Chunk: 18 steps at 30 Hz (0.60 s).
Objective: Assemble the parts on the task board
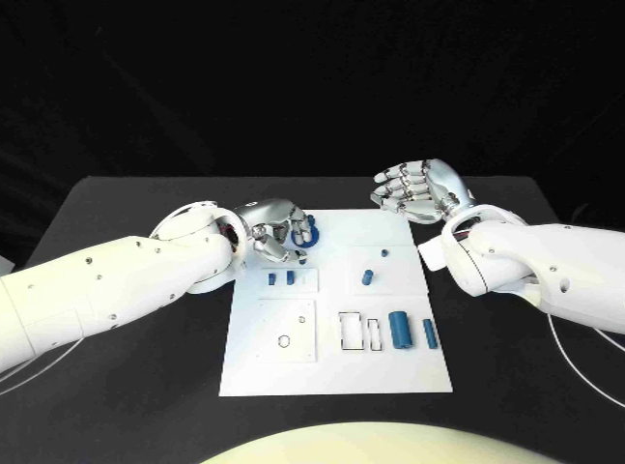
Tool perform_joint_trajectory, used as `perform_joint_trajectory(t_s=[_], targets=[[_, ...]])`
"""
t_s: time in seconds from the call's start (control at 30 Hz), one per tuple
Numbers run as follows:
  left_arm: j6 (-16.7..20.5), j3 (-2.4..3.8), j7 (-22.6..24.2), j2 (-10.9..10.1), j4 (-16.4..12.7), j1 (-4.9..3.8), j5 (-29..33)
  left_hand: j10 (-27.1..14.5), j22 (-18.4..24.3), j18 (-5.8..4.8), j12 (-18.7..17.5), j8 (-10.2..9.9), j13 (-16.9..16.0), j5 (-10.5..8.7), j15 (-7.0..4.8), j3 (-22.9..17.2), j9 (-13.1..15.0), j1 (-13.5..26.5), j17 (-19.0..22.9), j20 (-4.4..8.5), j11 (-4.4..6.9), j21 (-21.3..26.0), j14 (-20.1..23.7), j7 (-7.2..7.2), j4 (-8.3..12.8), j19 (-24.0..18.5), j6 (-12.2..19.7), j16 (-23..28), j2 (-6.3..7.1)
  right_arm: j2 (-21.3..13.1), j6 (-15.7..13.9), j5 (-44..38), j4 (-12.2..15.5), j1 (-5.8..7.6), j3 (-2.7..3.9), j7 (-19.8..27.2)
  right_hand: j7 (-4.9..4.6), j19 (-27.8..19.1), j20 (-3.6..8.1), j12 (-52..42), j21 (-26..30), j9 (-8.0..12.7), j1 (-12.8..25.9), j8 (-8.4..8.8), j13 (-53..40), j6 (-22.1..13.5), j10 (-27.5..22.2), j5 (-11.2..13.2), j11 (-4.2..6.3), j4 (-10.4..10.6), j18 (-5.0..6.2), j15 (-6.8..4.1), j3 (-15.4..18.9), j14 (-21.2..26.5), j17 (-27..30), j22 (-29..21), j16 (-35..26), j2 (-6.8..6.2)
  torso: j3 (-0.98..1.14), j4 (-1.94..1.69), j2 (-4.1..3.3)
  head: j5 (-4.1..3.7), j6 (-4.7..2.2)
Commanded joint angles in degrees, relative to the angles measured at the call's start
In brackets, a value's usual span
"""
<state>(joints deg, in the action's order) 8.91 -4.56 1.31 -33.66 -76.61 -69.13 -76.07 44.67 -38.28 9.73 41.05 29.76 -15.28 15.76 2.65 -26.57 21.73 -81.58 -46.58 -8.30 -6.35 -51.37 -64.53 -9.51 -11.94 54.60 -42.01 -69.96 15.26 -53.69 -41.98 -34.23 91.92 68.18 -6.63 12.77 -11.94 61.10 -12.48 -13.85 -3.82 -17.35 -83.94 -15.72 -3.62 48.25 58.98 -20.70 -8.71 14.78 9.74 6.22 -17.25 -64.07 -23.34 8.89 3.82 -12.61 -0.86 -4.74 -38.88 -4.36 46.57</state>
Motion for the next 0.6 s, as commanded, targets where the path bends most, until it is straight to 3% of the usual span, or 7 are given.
perform_joint_trajectory(t_s=[0.03, 0.6], targets=[[-2.34, -0.14, -0.01, 0.89, 0.54, 0.09, -5.30, 0.51, -0.32, 0.78, -0.46, -0.47, 0.45, -0.29, 0.00, 0.25, -0.48, 0.15, -0.83, 0.05, -0.14, -0.61, -0.99, 0.12, 0.18, 0.47, -0.89, -1.16, 0.42, 0.15, 1.44, -1.81, 0.04, -0.05, 0.01, -0.02, -0.22, 0.52, 0.05, 0.37, -0.23, 0.11, -0.46, 0.32, 0.07, 0.35, 0.23, 0.36, -0.13, 0.11, 0.79, 0.05, -0.37, -0.13, 0.11, -0.11, 0.11, -0.11, 0.04, 0.00, 0.03, 0.09, 0.06], [-7.39, -0.51, -3.76, 3.34, 3.46, 0.20, -7.89, 0.86, -1.43, 0.77, -1.28, -1.73, 1.70, -0.23, 0.00, -0.13, -1.80, -0.51, -2.74, 0.07, -0.14, -2.16, -2.65, 0.45, 0.68, 0.60, -2.81, -4.09, 0.17, 0.11, 1.00, -1.94, 0.31, -0.05, 0.01, -0.04, -0.29, 0.39, -0.05, 0.72, -0.12, 0.22, -0.23, 0.52, 0.06, 0.51, 0.35, 0.40, -0.21, 0.36, 0.75, 0.19, -0.72, 0.16, 0.43, -0.42, -0.04, -0.34, 0.02, 0.00, -0.01, -0.05, 0.31]])
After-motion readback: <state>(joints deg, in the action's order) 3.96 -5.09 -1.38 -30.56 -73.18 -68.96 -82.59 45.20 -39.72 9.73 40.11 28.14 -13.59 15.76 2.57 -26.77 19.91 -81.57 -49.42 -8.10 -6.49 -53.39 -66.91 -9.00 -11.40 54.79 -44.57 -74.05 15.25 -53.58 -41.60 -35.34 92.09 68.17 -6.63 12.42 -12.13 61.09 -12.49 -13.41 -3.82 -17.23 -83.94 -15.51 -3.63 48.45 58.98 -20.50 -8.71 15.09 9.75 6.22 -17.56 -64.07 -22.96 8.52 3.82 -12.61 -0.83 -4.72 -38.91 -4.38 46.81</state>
